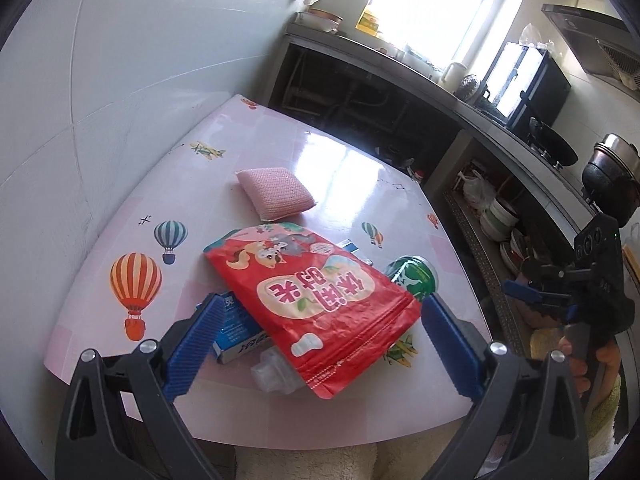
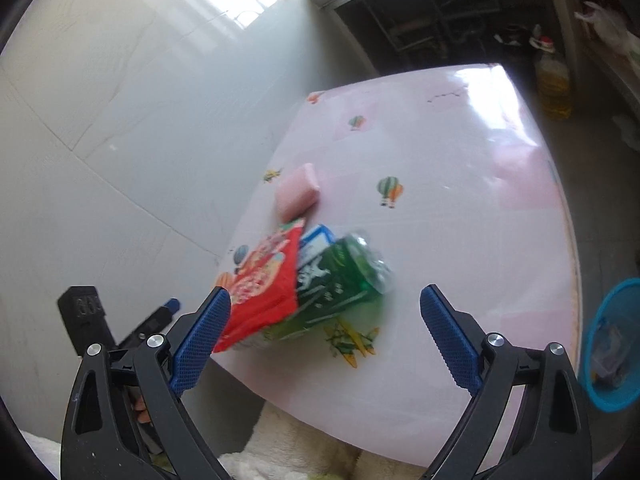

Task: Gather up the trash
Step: 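Move both tools back over the table toward the red snack bag, then close the right gripper on the red snack bag's edge and lift it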

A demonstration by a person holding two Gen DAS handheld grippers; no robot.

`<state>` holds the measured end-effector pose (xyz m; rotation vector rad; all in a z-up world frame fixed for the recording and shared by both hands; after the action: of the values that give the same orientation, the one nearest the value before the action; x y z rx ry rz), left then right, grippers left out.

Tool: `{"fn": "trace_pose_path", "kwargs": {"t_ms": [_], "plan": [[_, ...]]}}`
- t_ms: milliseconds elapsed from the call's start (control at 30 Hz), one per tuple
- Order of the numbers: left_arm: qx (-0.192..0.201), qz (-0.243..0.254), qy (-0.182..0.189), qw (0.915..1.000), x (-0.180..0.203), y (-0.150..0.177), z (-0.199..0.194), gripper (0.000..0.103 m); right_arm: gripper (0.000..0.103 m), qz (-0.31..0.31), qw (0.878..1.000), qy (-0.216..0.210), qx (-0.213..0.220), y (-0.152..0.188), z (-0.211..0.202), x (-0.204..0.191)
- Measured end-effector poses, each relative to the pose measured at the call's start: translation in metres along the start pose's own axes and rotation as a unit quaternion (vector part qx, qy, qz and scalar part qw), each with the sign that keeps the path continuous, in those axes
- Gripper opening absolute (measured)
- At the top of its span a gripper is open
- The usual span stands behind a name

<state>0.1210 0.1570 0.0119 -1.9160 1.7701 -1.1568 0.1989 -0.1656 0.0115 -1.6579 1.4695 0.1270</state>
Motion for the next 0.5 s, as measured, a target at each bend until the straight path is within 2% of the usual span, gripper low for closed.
{"fn": "trace_pose_path", "kwargs": {"t_ms": [67,200,333,367,500], "plan": [[0.001,-0.011,-0.002,0.9999,-0.006,0.0,0.003,0.094,0.087,-0.007,0.999,-0.029,-0.022,-0.016,0.016,-0.013],[-0.001,-0.017,-0.004,0.9998,-0.01,0.002,0.009,0.087,0.079,-0.016,0.995,-0.058,-0.086,-0.045,0.06,-0.033],[-0.008,-0.013,-0.02,0.9997,-0.011,0.005,0.019,0.068,0.073,-0.018,0.985,-0.041,-0.167,-0.065,0.117,-0.045],[-0.011,-0.016,-0.023,0.9995,-0.012,0.005,0.023,0.062,0.07,-0.012,0.981,-0.031,-0.19,-0.068,0.133,-0.044],[-0.03,-0.031,-0.025,0.9987,-0.022,0.004,0.036,0.045,0.062,0.028,0.963,-0.009,-0.269,-0.068,0.178,-0.031]]}}
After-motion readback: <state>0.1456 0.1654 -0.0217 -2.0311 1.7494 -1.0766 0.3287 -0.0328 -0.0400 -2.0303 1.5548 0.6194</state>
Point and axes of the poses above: each gripper's, at about its wrist camera, not at the fingertips, and z roughly the way its jaws point, x to its right, y to its underside, the point moved 1 cm from there along z, roughly the way its jaws point, and after that the axes turned 1 degree about -y, right-handed, at the moved point
